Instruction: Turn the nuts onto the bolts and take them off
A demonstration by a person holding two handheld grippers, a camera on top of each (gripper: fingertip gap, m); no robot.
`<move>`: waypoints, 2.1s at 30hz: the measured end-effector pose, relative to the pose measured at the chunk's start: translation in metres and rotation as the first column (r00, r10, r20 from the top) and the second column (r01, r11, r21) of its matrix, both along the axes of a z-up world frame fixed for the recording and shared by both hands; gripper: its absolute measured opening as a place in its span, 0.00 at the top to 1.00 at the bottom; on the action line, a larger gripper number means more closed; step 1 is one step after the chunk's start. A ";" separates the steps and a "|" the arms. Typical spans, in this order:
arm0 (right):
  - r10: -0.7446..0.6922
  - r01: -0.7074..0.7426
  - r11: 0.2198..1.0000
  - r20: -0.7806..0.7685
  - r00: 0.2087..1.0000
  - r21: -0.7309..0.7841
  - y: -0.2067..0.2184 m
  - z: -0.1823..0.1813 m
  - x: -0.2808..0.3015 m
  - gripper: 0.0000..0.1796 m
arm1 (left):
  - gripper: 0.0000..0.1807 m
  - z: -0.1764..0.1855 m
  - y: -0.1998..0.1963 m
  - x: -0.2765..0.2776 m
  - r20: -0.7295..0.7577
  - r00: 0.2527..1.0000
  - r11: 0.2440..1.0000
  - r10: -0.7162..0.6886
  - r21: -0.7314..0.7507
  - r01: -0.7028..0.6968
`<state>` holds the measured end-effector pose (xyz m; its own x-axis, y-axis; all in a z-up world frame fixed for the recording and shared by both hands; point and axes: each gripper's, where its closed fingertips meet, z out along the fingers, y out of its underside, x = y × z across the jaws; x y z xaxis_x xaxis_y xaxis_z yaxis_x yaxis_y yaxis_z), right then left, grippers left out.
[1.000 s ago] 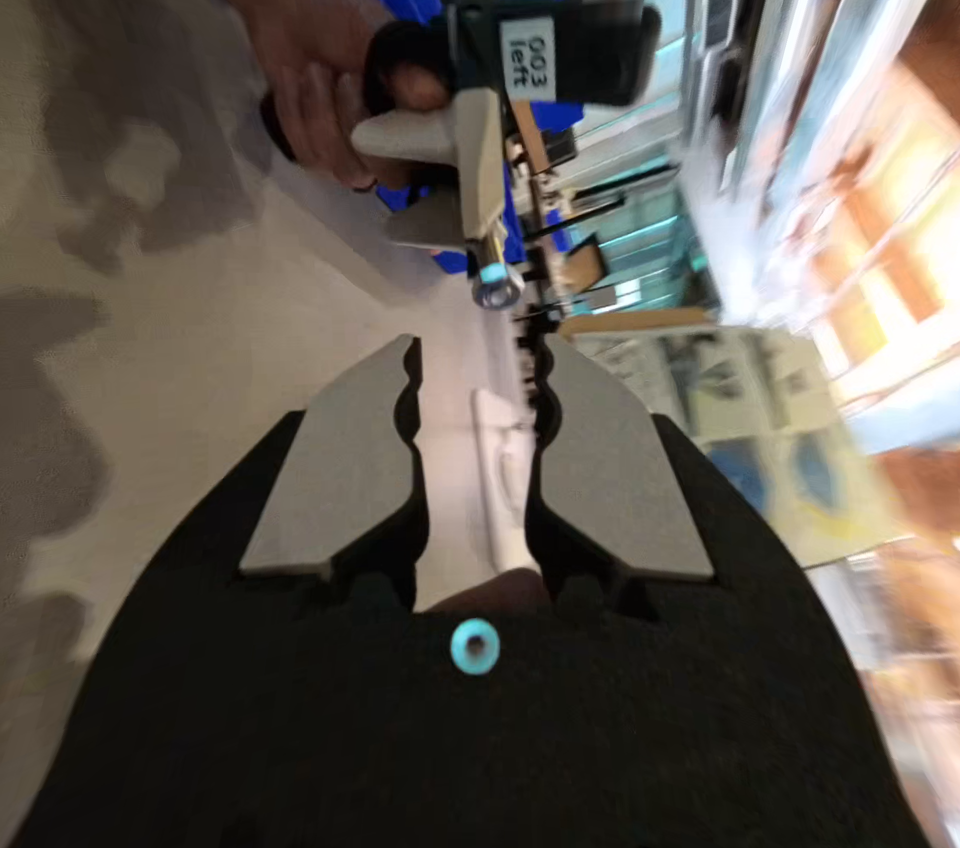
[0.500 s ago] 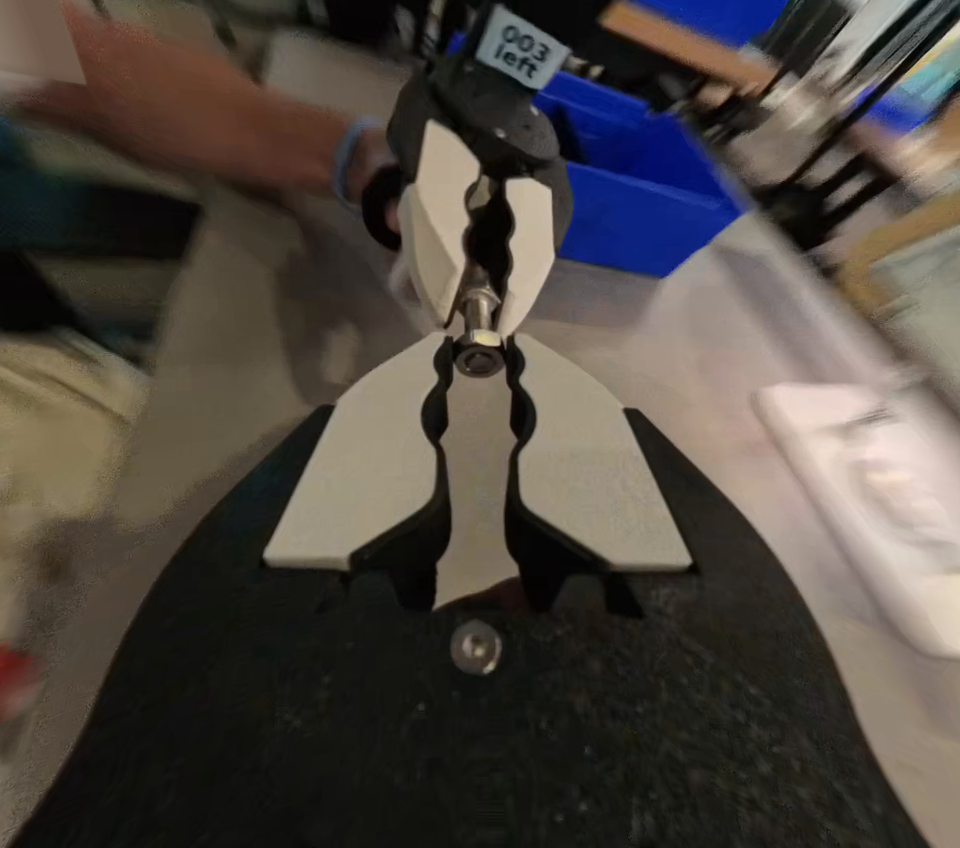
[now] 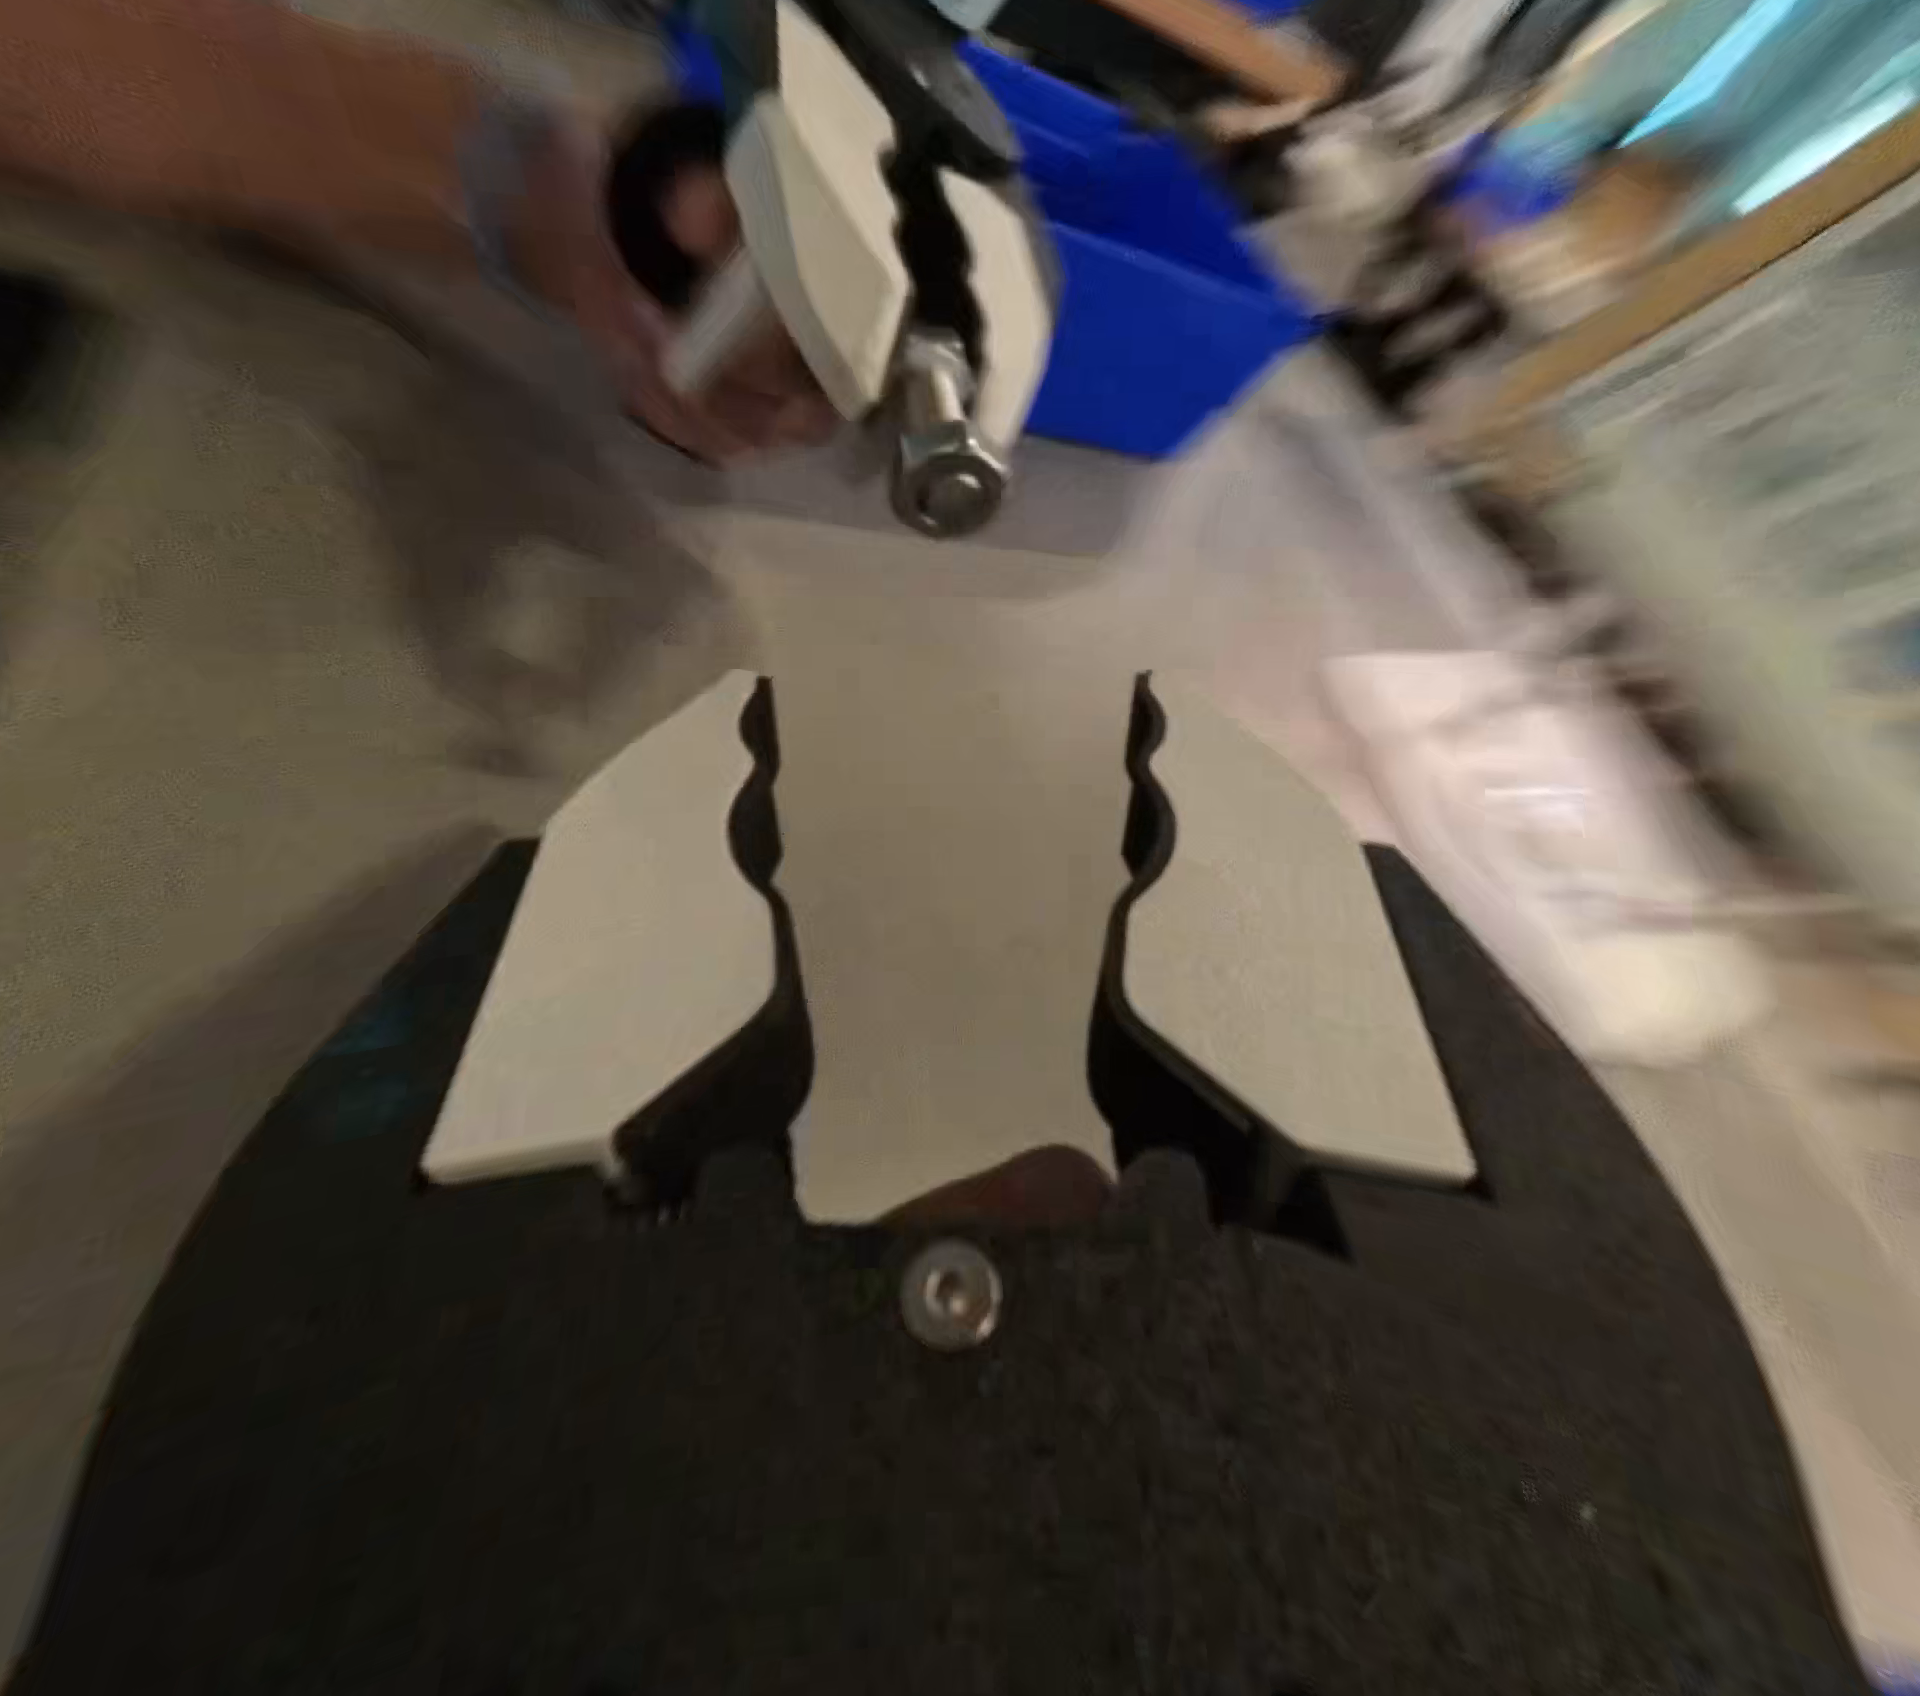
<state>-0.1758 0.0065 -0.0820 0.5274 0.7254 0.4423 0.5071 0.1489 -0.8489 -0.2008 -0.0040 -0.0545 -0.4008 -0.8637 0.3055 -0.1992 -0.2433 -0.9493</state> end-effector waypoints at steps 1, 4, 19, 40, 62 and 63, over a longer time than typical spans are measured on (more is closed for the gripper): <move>-0.094 0.057 0.971 0.150 0.984 0.234 0.004 0.011 0.008 0.67 | 0.91 0.000 -0.001 0.000 0.001 1.000 0.999 -0.019 -0.026 0.019; -0.244 -0.092 0.776 0.432 0.868 0.624 -0.007 0.032 0.002 0.74 | 0.91 -0.003 -0.005 0.001 -0.010 0.998 0.996 -0.054 -0.074 0.053; 0.140 -0.140 0.990 0.058 0.988 0.010 -0.017 0.024 -0.020 0.89 | 0.91 -0.006 -0.012 0.003 -0.018 0.999 0.998 -0.029 0.046 0.030; -0.146 -0.120 0.810 0.395 0.907 0.573 -0.012 0.022 -0.005 0.72 | 0.91 -0.006 -0.005 0.001 -0.017 0.999 0.999 -0.032 -0.010 0.031; -0.296 -0.733 0.273 -0.779 0.552 -0.623 -0.016 0.022 -0.024 0.83 | 0.91 -0.011 -0.002 0.007 0.002 0.992 0.929 0.129 0.349 -0.121; -0.227 -0.730 0.345 -0.807 0.546 -0.591 -0.020 0.025 -0.024 0.81 | 0.91 -0.009 -0.004 0.006 0.005 0.995 0.941 0.104 0.322 -0.100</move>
<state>-0.1999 -0.0132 -0.0568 -0.0591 0.5329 -0.8441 -0.1819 -0.8372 -0.5158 -0.1952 -0.0083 -0.0634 -0.3031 -0.9529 0.0089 -0.2016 0.0550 -0.9779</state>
